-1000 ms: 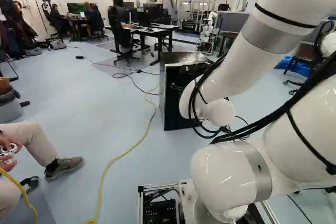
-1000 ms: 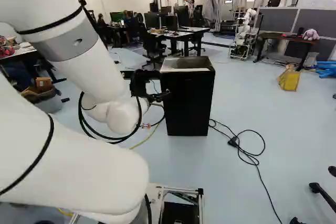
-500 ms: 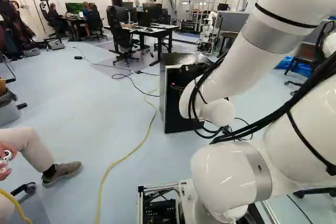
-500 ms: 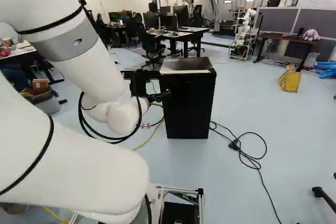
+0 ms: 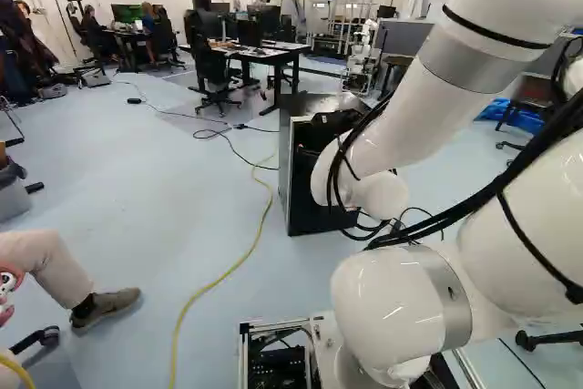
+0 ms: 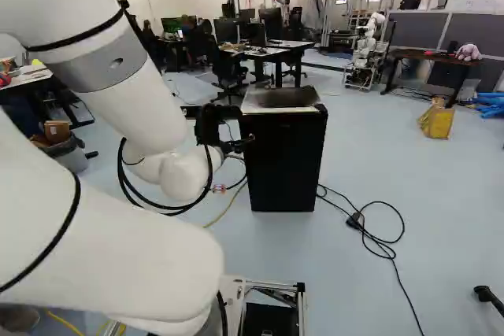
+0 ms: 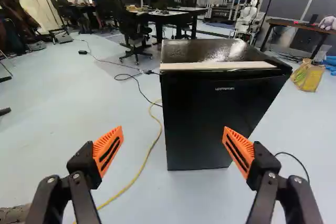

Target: Grab a drink from the fridge

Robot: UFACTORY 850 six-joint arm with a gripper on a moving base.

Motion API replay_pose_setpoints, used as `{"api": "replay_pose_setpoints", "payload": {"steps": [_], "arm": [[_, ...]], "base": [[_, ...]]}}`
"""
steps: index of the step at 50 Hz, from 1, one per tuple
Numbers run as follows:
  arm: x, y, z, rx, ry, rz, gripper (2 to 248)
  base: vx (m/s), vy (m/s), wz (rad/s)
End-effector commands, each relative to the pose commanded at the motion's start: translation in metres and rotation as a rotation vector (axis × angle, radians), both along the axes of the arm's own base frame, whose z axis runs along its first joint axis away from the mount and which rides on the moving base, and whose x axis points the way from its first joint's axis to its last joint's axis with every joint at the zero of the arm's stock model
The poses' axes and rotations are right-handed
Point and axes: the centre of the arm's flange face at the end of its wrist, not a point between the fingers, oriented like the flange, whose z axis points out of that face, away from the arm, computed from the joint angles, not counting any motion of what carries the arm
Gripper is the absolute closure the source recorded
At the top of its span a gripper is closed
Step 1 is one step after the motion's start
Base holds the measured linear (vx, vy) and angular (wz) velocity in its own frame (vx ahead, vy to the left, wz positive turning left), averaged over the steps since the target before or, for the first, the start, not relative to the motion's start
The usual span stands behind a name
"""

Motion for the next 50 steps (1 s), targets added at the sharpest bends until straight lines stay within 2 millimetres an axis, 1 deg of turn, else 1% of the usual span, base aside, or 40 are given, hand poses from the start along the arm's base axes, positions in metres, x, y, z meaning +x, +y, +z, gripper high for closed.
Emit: {"api": "replay_pose_setpoints", "payload": {"steps": [50], "arm": [[0.0,0.0,0.0,0.0,0.0,0.0,3]], "base": [[0.067,0.034,-0.01]]}}
